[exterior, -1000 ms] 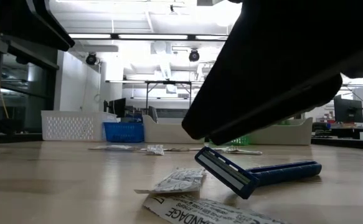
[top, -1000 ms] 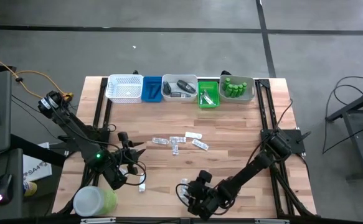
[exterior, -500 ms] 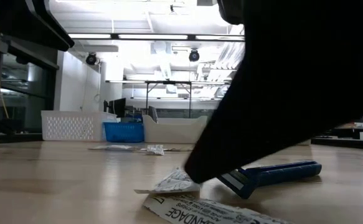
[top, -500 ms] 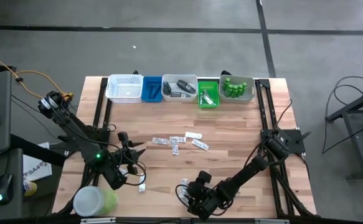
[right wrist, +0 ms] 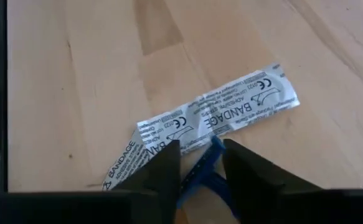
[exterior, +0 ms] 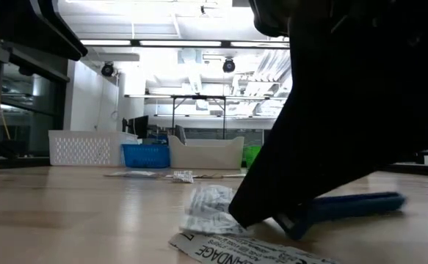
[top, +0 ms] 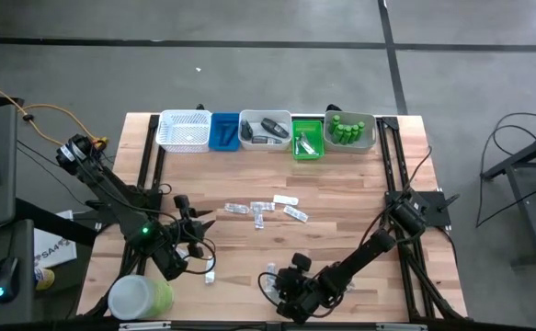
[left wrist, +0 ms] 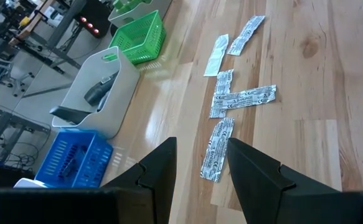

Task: Pick & Place Travel size toiletries
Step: Put the razor into the blue bin

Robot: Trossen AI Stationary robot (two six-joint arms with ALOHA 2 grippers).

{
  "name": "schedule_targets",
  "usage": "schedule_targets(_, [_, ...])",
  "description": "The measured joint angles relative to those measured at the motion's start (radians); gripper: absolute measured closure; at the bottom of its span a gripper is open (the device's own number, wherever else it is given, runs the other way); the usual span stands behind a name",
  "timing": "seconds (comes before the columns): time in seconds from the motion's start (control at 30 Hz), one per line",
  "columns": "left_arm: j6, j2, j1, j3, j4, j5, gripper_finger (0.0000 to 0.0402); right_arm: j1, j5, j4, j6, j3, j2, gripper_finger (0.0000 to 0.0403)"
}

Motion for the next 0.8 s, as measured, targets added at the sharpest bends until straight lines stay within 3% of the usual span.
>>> schedule_targets(0.37, [0.0,0.0,0.0,0.0,-0.001,0.012,0.0261,0.0,-0.036,0.013,0.004,0.001,0.0,0.0384])
schedule_targets(0.8, [-0.002,0.0,0.0,0.0,0.0,0.015,0.0261,0.0,-0.116,0.034,-0.022,0.001,-0.02,0.0389])
